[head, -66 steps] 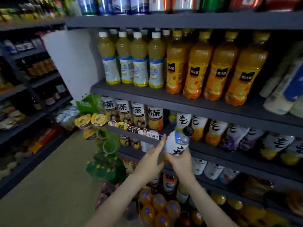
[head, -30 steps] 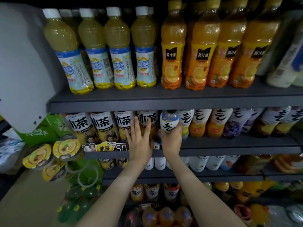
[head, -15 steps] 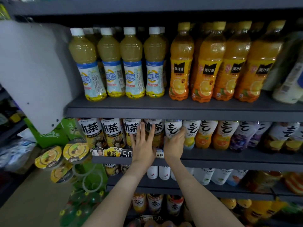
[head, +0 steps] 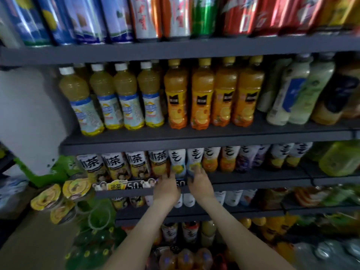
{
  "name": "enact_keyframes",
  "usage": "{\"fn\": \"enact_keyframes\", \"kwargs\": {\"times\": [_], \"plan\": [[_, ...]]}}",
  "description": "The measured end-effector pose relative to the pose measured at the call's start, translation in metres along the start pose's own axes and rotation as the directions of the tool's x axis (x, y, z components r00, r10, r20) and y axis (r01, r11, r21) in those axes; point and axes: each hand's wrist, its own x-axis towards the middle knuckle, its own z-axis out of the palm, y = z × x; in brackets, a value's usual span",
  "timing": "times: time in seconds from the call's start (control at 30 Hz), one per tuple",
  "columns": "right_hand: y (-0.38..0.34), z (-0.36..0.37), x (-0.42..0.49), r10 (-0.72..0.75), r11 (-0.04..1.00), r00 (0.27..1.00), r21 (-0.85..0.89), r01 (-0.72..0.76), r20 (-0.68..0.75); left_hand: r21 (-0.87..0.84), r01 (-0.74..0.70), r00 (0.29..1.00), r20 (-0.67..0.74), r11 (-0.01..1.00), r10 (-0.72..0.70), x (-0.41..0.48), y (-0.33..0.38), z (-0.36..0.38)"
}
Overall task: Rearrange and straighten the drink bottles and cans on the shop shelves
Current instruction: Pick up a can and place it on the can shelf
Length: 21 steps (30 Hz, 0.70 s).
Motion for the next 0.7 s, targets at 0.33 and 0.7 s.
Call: {"fn": "enact_keyframes", "kwargs": {"times": [0.33,0.7], "plan": [[0.105,-0.157,-0.03,-0.05,0.999,0.996,-0.025,0.048,-0.077,0.084,-0.124,0.992,0.014,0.989,0.123,-0.039,0.174,0.022],[0.22,-0.272,-0.038,0.011,1.0,0.988,-0.015,-0.013,-0.154,0.002,-0.253,0.967,-0.027,0.967,0.253,-0.054,0.314,0.058]]}}
